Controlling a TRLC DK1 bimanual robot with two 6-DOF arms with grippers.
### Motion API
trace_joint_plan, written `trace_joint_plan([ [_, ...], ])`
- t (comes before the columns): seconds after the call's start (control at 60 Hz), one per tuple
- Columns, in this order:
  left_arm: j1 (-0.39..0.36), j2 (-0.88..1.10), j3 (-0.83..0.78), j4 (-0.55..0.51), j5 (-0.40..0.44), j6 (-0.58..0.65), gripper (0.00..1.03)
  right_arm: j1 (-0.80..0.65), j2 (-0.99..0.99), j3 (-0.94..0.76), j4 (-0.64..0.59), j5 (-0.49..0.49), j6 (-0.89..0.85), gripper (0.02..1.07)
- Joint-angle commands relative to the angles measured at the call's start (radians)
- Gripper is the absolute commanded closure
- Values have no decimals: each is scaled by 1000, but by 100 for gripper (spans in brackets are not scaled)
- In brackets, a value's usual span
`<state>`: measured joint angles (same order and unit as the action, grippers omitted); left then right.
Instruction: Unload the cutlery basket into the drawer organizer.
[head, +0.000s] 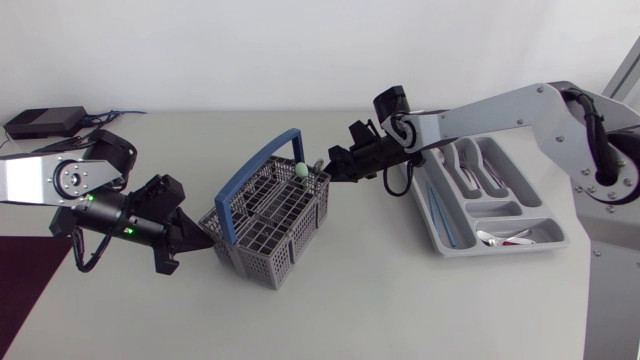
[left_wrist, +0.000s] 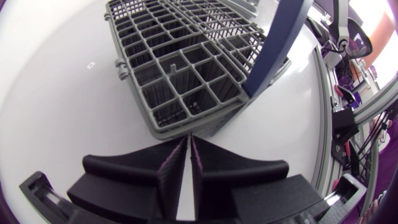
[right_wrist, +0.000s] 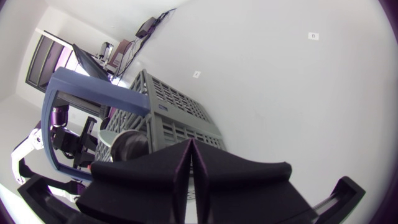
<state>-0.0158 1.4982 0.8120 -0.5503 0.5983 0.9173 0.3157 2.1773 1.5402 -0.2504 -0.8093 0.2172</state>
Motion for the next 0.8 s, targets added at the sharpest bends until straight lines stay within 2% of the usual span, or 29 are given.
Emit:
trace_joint_plan([
  [0.0, 2, 28, 1, 15, 11, 17, 85, 13, -8, -49, -15, -22, 8, 99],
  [0.45, 47, 79, 53, 20, 12, 25, 85, 72, -235, -325, 2, -30, -35, 99],
  [0.783, -39, 132, 118, 52, 15, -46, 85, -7, -363, -465, -16, -28, -93, 99],
])
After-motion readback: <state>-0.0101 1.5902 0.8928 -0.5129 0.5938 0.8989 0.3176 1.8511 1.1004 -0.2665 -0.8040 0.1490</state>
